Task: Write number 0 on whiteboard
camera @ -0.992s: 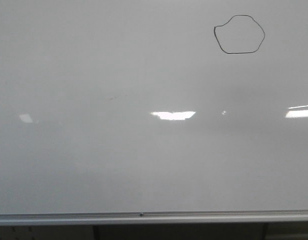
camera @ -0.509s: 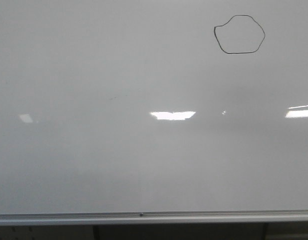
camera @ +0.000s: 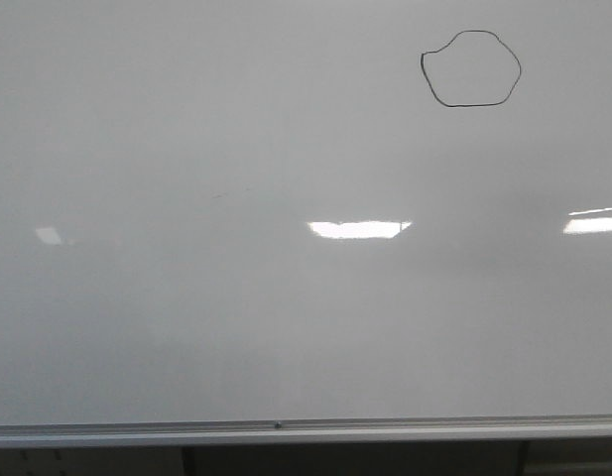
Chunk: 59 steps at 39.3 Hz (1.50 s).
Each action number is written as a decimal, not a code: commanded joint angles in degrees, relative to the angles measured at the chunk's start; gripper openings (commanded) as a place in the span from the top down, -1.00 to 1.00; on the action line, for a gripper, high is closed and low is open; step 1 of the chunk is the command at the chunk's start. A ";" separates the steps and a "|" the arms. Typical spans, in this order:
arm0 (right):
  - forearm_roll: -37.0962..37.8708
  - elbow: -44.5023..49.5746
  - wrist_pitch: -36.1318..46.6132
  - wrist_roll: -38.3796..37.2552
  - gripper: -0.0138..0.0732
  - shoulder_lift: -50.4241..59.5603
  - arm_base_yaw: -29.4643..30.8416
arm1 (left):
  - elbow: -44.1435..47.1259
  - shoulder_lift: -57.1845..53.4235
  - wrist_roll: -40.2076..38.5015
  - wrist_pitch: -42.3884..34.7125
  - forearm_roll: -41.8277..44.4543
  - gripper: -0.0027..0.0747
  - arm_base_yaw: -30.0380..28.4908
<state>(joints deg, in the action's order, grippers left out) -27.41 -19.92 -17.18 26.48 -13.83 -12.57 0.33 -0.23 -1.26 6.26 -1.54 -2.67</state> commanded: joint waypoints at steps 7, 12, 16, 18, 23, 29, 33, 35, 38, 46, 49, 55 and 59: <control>20.80 9.91 18.36 -17.45 0.84 4.11 7.26 | 1.23 -1.10 -0.42 -4.96 -0.38 0.98 -0.05; 20.97 15.33 18.27 -19.32 0.84 6.85 9.40 | 1.23 -1.10 -0.42 -4.96 -0.38 0.98 -0.05; 20.97 19.18 17.18 -19.37 0.84 10.10 9.37 | 1.23 -1.10 -0.42 -4.96 -0.38 0.98 -0.05; 20.97 20.83 16.37 -19.37 0.84 11.77 9.37 | 1.23 -1.10 -0.42 -4.96 -0.38 0.98 -0.05; 20.97 21.48 10.54 -19.37 0.84 15.45 9.48 | 1.23 -1.10 -0.42 -4.96 -0.38 0.98 -0.05; 20.91 21.48 9.52 -19.37 0.84 15.32 9.57 | 1.23 -1.10 -0.42 -4.96 -0.38 0.98 -0.05; 20.91 21.48 9.52 -19.37 0.84 15.32 9.57 | 1.23 -1.10 -0.42 -4.96 -0.38 0.98 -0.05; 20.91 21.48 9.52 -19.37 0.84 15.32 9.57 | 1.23 -0.99 -0.42 -4.96 -0.38 0.98 -0.05; 20.91 21.48 9.52 -19.37 0.84 15.32 9.57 | 1.23 -0.99 -0.42 -4.96 -0.38 0.98 -0.05; 20.91 21.48 9.52 -19.37 0.84 15.32 9.57 | 1.23 -0.99 -0.42 -4.96 -0.38 0.98 -0.05; 20.91 21.48 9.52 -19.37 0.84 15.32 9.57 | 1.23 -0.99 -0.42 -4.96 -0.38 0.98 -0.05; 20.91 21.48 9.52 -19.37 0.84 15.32 9.57 | 1.23 -0.99 -0.42 -4.96 -0.38 0.98 -0.05; 20.91 21.48 9.52 -19.37 0.84 15.32 9.57 | 1.23 -0.99 -0.42 -4.96 -0.38 0.98 -0.05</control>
<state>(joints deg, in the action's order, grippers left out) -7.10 1.60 -11.97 7.14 0.60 -3.35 0.33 -0.23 -1.26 6.13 -1.54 -2.67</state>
